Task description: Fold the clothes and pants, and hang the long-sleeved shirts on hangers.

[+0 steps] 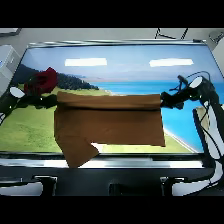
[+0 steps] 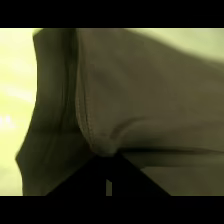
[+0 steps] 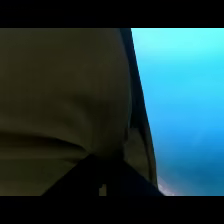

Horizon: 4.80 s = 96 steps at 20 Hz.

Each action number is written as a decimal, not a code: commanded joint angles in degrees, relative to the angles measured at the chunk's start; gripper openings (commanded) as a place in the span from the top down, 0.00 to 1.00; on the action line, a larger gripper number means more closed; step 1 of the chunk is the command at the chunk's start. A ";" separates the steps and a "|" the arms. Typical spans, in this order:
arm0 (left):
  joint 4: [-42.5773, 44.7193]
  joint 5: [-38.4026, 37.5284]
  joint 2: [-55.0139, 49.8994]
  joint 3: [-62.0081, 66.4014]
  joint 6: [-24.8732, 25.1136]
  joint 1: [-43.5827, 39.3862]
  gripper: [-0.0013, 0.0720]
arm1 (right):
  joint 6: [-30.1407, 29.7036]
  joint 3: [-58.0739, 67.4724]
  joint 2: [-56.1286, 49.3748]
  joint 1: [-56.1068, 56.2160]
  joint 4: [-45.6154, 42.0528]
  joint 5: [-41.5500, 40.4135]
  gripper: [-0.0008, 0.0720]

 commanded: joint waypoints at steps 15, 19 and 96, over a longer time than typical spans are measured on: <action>3.45 -29.64 3.34 -6.56 3.19 13.60 0.27 | 0.52 -2.78 5.51 -13.68 -5.55 23.21 0.29; -0.63 -24.11 11.32 -29.16 8.79 14.64 0.27 | -2.25 -16.46 9.86 -14.78 -4.42 19.23 0.29; -37.88 15.37 -32.98 30.10 -18.56 -49.00 0.95 | 3.54 15.15 20.74 8.98 23.54 17.73 0.94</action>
